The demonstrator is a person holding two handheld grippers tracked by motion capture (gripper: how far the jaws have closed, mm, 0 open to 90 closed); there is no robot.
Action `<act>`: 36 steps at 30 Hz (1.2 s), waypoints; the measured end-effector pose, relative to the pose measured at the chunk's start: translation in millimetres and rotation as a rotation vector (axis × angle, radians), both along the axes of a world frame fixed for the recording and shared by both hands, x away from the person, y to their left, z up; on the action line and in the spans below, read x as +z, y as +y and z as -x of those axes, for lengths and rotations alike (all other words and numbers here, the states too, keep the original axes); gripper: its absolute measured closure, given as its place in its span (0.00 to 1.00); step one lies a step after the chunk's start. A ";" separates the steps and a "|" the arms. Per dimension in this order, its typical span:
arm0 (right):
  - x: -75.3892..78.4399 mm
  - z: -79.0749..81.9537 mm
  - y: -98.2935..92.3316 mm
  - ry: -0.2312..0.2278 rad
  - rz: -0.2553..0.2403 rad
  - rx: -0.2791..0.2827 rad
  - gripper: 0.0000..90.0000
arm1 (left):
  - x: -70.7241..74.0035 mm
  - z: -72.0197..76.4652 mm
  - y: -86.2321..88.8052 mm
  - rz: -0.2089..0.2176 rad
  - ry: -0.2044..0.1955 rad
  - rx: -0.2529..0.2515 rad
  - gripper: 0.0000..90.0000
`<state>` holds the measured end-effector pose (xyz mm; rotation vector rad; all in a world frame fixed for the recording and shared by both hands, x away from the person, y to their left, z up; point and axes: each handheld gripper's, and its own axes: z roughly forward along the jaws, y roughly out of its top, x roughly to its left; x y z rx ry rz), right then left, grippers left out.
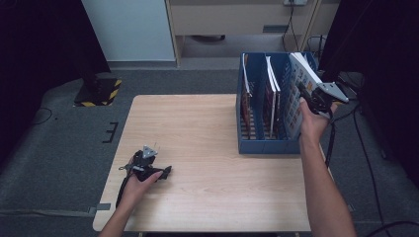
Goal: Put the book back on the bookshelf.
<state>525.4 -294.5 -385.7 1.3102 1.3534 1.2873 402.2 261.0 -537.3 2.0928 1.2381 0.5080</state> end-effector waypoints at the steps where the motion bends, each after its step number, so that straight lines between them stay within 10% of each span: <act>1: -0.7 0.1 -0.3 0.000 -0.001 -0.001 0.82 | 0.0 0.0 0.0 0.000 0.000 0.000 0.00; 36: -18.1 -5.9 -4.3 -0.024 0.033 -0.011 0.82 | -0.1 -0.1 -0.3 0.001 0.000 0.002 0.00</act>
